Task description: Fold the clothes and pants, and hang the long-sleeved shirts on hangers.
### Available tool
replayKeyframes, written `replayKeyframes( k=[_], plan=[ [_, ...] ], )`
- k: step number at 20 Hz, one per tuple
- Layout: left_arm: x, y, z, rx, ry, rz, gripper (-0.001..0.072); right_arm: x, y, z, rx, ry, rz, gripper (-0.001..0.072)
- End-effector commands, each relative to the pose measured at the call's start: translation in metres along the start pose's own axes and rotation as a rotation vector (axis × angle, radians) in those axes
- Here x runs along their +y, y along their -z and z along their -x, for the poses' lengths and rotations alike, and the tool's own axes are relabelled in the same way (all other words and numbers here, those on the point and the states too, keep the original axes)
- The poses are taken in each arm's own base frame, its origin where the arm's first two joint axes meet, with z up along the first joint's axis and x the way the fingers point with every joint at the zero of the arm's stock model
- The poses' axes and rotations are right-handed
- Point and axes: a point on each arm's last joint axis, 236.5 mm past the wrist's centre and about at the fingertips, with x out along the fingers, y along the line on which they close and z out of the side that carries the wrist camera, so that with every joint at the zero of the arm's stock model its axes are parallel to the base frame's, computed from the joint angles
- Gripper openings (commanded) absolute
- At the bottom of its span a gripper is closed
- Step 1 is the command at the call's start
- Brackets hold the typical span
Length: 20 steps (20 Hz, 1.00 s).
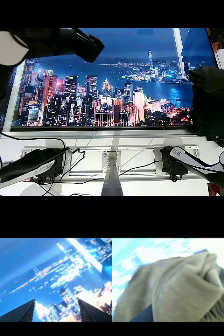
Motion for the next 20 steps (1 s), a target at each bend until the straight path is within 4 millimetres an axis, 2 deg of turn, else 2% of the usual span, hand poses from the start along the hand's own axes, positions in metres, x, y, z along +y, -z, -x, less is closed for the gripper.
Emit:
replayKeyframes(
  k=[1,2,3,5,6,7,11,12,13,15,17,18,20],
  plan=[
    [-0.002,-0.004,0.008,-0.018,0.004,0.000,0.0582,-0.096,0.013,0.025,0.023,0.171,-0.157,0.0026],
    [-0.002,-0.004,0.007,-0.019,0.004,0.000,0.0582,-0.110,0.025,0.026,0.067,0.191,-0.189,0.0027],
    [-0.002,-0.005,0.006,-0.021,0.003,0.000,0.0582,-0.119,0.036,0.026,0.106,0.202,-0.217,0.0067],
    [-0.002,-0.004,0.004,-0.019,0.003,0.001,0.0582,-0.130,0.046,0.025,0.143,0.214,-0.254,0.0528],
    [-0.001,-0.004,0.004,-0.019,0.003,0.001,0.0582,-0.130,0.047,0.023,0.151,0.212,-0.257,0.0576],
    [-0.001,-0.004,0.004,-0.019,0.003,0.001,0.0582,-0.125,0.046,0.022,0.150,0.198,-0.255,0.0576],
    [-0.001,-0.004,0.004,-0.019,0.003,0.001,0.0585,-0.102,0.043,0.015,0.155,0.159,-0.208,0.0572],
    [-0.001,-0.004,0.004,-0.019,0.003,0.001,0.0584,-0.090,0.041,0.013,0.157,0.138,-0.188,0.0526],
    [-0.001,-0.004,0.004,-0.018,0.003,0.001,0.0585,-0.071,0.040,0.009,0.159,0.096,-0.163,0.0426],
    [-0.001,-0.004,0.004,-0.019,0.003,0.001,0.0585,-0.020,0.036,0.001,0.158,-0.015,-0.099,0.0237],
    [-0.001,-0.004,0.004,-0.018,0.003,0.001,0.0585,0.046,0.037,-0.002,0.158,-0.137,0.005,0.0037],
    [-0.001,-0.004,0.004,-0.018,0.003,0.001,0.0585,0.083,0.042,-0.002,0.159,-0.197,0.084,0.0026],
    [-0.002,-0.004,0.004,-0.018,0.003,0.001,0.0584,0.156,0.066,0.006,0.179,-0.312,0.272,0.0026]
  ],
)
